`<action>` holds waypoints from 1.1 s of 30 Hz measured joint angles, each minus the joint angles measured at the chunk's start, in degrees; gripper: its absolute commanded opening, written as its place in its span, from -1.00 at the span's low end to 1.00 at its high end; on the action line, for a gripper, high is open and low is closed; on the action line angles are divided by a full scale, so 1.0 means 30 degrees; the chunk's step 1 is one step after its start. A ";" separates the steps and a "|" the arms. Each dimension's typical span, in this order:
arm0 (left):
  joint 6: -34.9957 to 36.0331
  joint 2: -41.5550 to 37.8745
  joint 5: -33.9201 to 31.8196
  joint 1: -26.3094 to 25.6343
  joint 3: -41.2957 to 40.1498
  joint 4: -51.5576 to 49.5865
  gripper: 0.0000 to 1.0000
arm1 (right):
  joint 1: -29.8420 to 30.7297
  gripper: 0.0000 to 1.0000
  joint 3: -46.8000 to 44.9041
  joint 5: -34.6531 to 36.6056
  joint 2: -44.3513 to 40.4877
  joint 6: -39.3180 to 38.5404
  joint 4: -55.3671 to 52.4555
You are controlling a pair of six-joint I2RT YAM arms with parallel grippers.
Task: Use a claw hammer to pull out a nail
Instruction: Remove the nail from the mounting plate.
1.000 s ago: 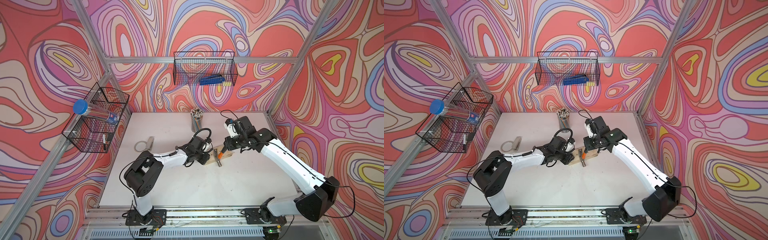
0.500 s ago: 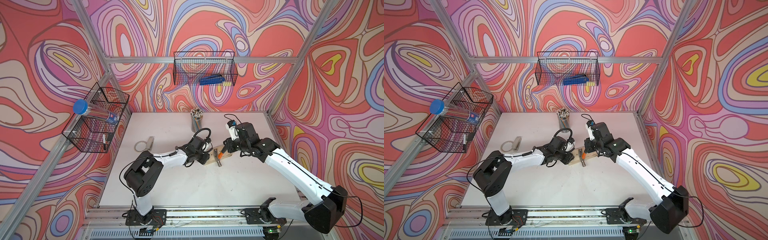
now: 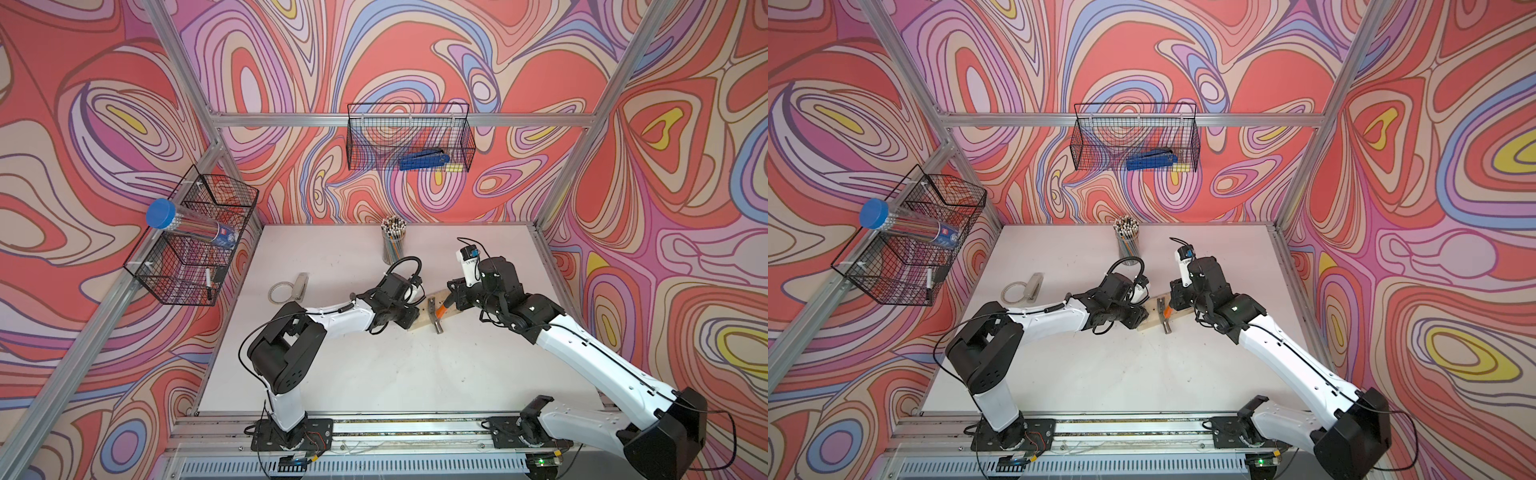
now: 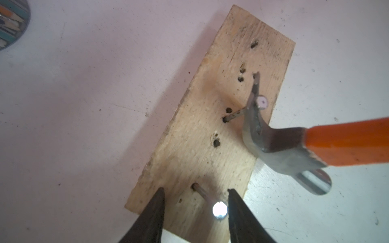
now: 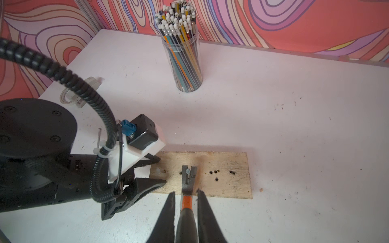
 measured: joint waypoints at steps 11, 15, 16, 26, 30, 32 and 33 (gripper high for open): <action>-0.0138 -0.0044 -0.0058 -0.0007 -0.0124 0.0175 -0.03 | 0.0525 -1.00 -0.1858 0.0991 -0.1086 0.0117 0.2579; -0.0168 -0.0044 -0.0066 -0.0007 -0.0124 0.0175 -0.03 | 0.0678 -1.00 -0.2463 0.1311 -0.1428 0.0160 0.3410; -0.0211 -0.0044 -0.0066 -0.0007 -0.0131 0.0182 -0.03 | 0.0729 -1.00 -0.2623 0.1399 -0.1508 0.0175 0.3657; -0.0350 -0.0058 -0.0219 -0.0095 -0.0233 0.0350 -0.04 | 0.1260 -1.00 -0.3810 0.2419 -0.2229 0.0401 0.5173; -0.0379 -0.0058 -0.0262 -0.0095 -0.0240 0.0357 -0.04 | 0.1377 -1.00 -0.4058 0.2543 -0.2426 0.0423 0.5384; -0.0423 -0.0058 -0.0270 -0.0102 -0.0240 0.0364 -0.04 | 0.1472 -1.00 -0.4146 0.2645 -0.2499 0.0415 0.5464; -0.0437 -0.0058 -0.0270 -0.0117 -0.0240 0.0364 -0.04 | 0.1523 -1.00 -0.4182 0.2718 -0.2528 0.0401 0.5501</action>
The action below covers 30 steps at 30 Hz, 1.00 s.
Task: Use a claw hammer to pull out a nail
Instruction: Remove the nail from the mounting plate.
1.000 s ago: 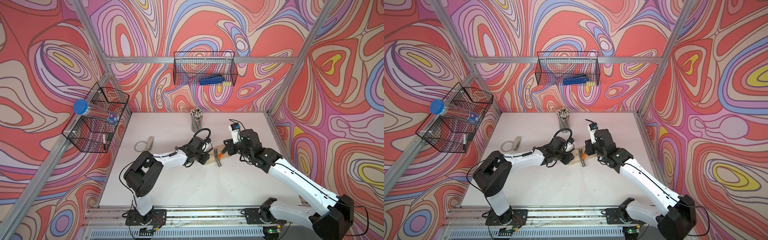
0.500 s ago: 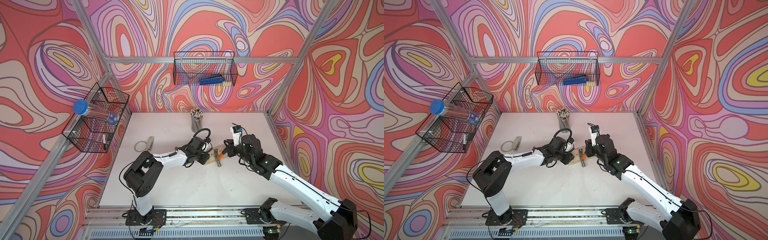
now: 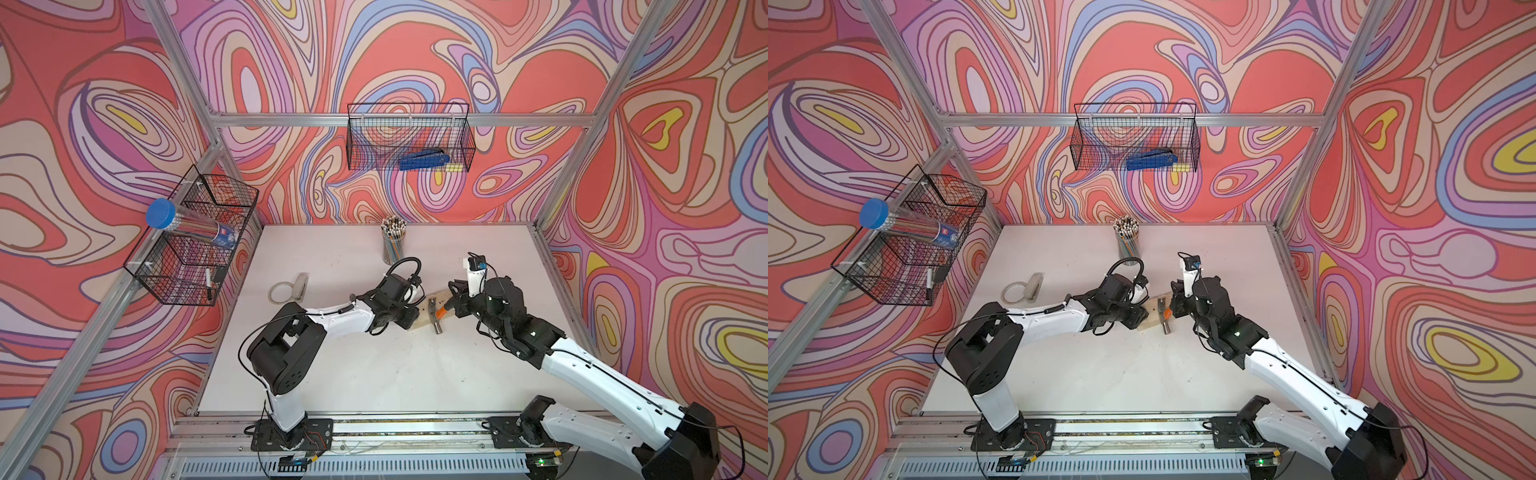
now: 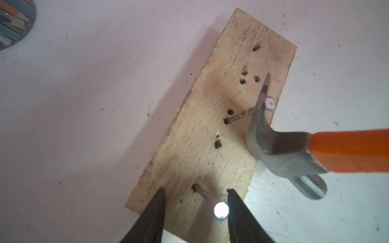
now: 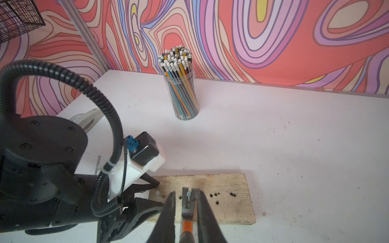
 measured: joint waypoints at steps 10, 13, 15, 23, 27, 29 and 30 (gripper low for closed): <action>-0.0058 -0.0051 -0.0007 0.0000 -0.0007 -0.0007 -0.04 | 0.0525 -1.00 -0.0772 0.0656 -0.0765 0.0007 0.0350; -0.0058 -0.0073 -0.0015 -0.0015 -0.0022 0.0000 -0.04 | 0.0641 -1.00 -0.1122 0.0852 -0.1078 0.0029 0.0597; -0.0066 -0.0080 -0.0015 -0.0015 -0.0022 0.0007 -0.05 | 0.0729 -1.00 -0.1355 0.0991 -0.1290 0.0051 0.0787; -0.0219 -0.0036 -0.0379 -0.0124 -0.0015 0.0007 -0.06 | 0.0940 -1.00 -0.1639 0.1341 -0.1392 0.0087 0.1304; -0.0364 0.0138 -0.0743 -0.0182 0.0131 -0.0109 -0.07 | 0.1100 -1.00 -0.1413 0.1581 -0.1013 0.0000 0.1508; -0.0423 0.0233 -0.0962 -0.0255 0.0277 -0.0284 -0.07 | 0.1217 -1.00 -0.1413 0.1749 -0.0976 -0.0058 0.1574; -0.0444 0.0270 -0.1071 -0.0270 0.0342 -0.0357 -0.07 | 0.1268 -1.00 -0.1421 0.1836 -0.0976 -0.0073 0.1588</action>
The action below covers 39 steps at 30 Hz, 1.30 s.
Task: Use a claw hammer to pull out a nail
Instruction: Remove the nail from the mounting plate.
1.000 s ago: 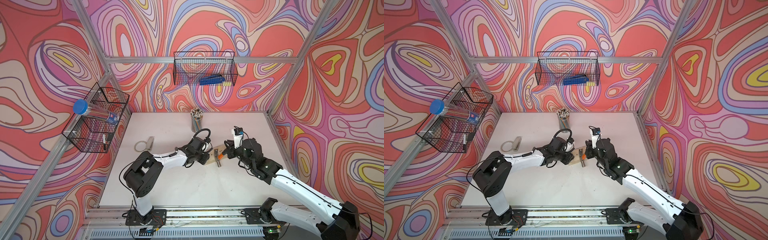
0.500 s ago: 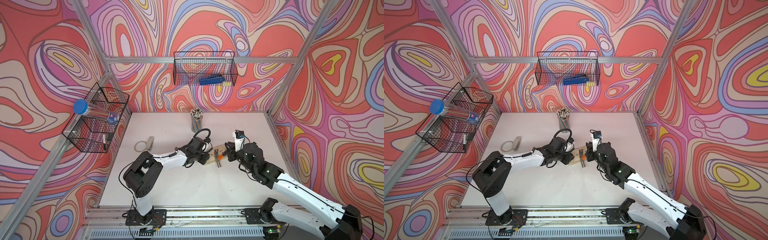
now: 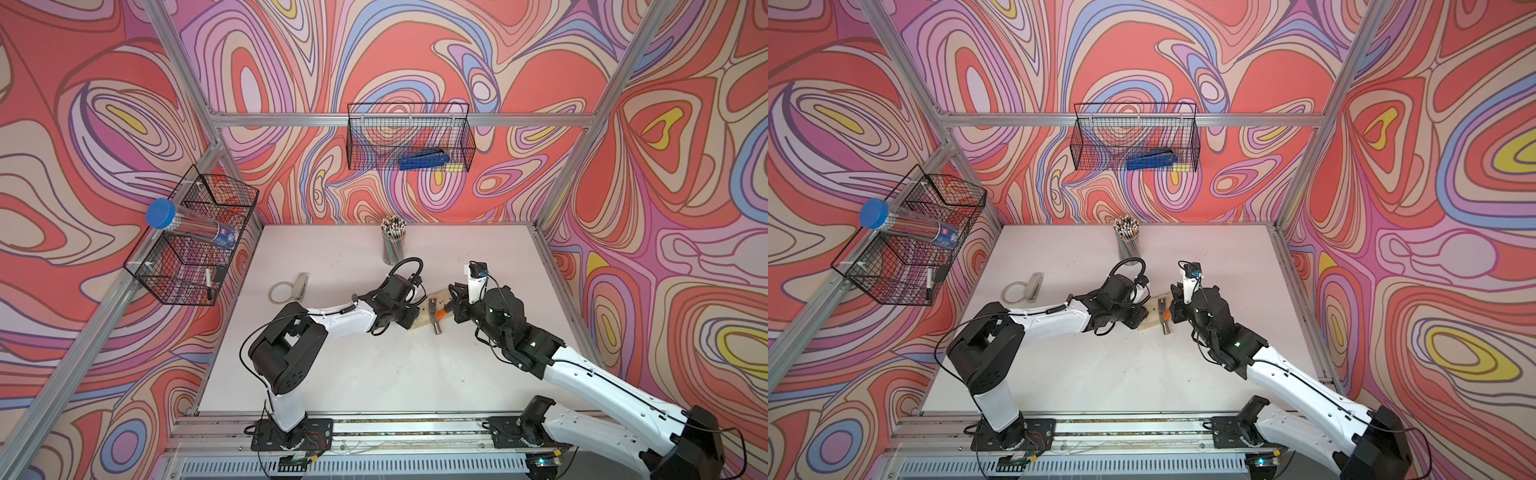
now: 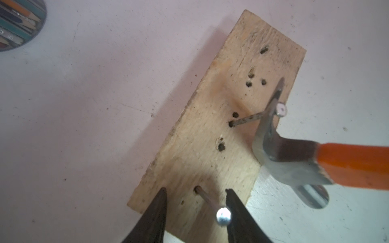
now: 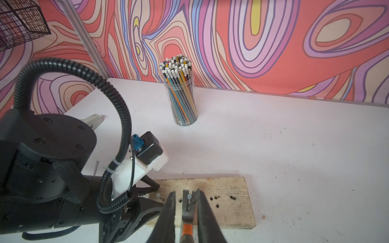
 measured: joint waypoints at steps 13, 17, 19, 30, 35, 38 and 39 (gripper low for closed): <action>-0.0459 0.0262 -0.0517 -0.0117 0.0313 -0.0313 -0.08 | 0.0219 -1.00 -0.0772 0.0291 -0.0408 -0.0284 0.1086; -0.0554 0.0262 -0.0525 -0.0117 0.0291 -0.0277 -0.08 | 0.0219 -1.00 -0.1209 0.0350 -0.0707 -0.0306 0.1603; -0.0576 0.0255 -0.0525 -0.0117 0.0277 -0.0255 -0.08 | 0.0226 -1.00 -0.1370 0.0372 -0.0831 -0.0291 0.1770; -0.0685 0.0364 -0.0517 -0.0117 0.0277 -0.0240 -0.08 | 0.0495 -1.00 -0.2135 0.0721 -0.1661 -0.0255 0.2215; -0.0692 0.0364 -0.0517 -0.0117 0.0277 -0.0248 -0.08 | 0.0597 -1.00 -0.2433 0.0874 -0.1989 -0.0248 0.2397; -0.0699 0.0364 -0.0517 -0.0117 0.0277 -0.0240 -0.08 | 0.0634 -1.00 -0.2550 0.0947 -0.2098 -0.0197 0.2470; -0.0699 0.0364 -0.0517 -0.0117 0.0277 -0.0248 -0.08 | 0.0663 -1.00 -0.2586 0.0991 -0.2135 -0.0189 0.2484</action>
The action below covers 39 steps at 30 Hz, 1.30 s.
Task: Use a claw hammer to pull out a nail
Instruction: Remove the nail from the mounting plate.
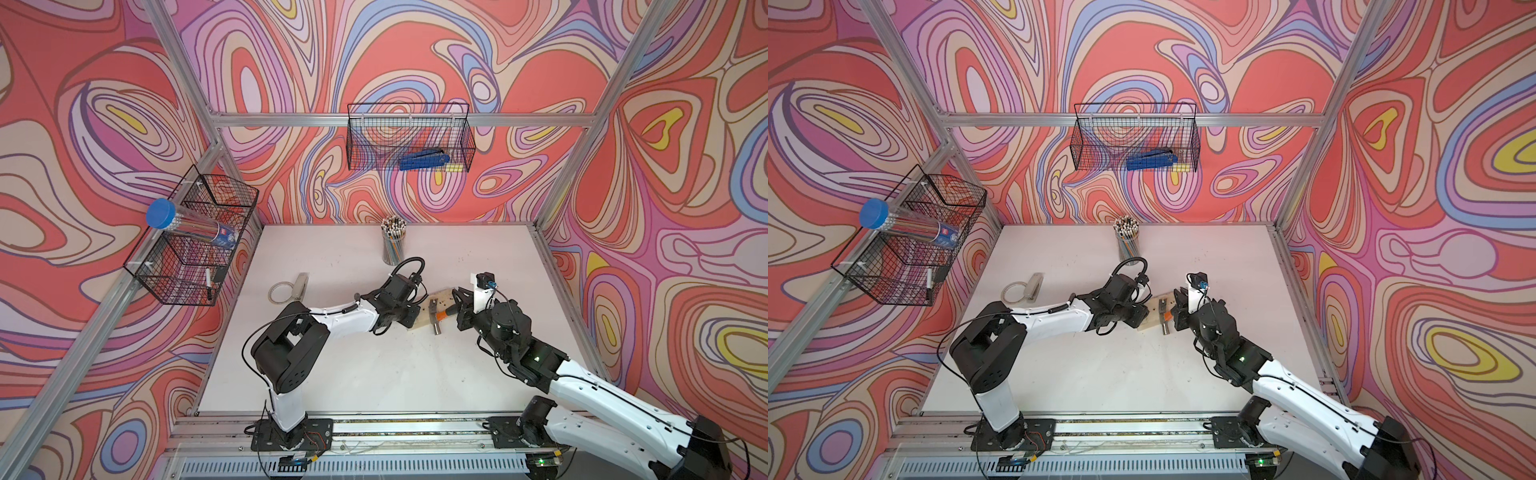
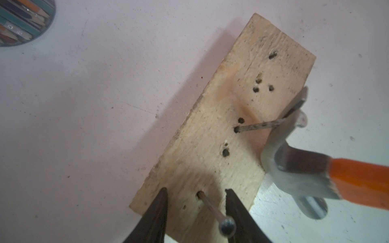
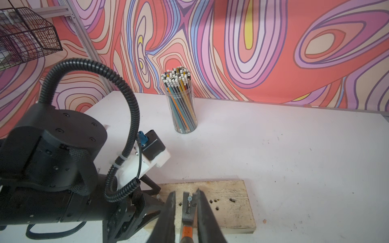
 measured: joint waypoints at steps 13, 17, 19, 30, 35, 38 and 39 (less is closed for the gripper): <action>-0.0058 0.0073 -0.0007 0.0000 0.0044 0.0007 -0.09 | 0.0656 -1.00 0.0189 0.0423 0.0284 -0.0539 0.0051; -0.0058 0.0087 -0.0015 0.0000 0.0058 0.0007 -0.09 | 0.1545 -1.00 0.0663 0.1122 0.0831 -0.1552 -0.0233; -0.0066 0.0102 -0.0022 0.0000 0.0066 -0.0015 -0.09 | 0.1836 -1.00 0.0707 0.1377 0.0918 -0.1872 -0.0270; -0.0073 0.0226 0.0022 -0.0007 0.0189 0.0044 -0.09 | 0.2062 -1.00 0.0051 0.1778 -0.0175 -0.1705 -0.0481; -0.0073 0.0233 0.0036 -0.0007 0.0189 0.0058 -0.09 | 0.2062 -1.00 -0.0066 0.1821 -0.0277 -0.1647 -0.0321; -0.0124 0.0255 0.0036 -0.0007 0.0226 0.0036 -0.09 | 0.2062 -1.00 -0.0204 0.1872 -0.0291 -0.1639 -0.0051; -0.0138 0.0262 0.0029 -0.0007 0.0226 0.0036 -0.09 | 0.2062 -1.00 -0.0277 0.1902 -0.0291 -0.1617 0.0080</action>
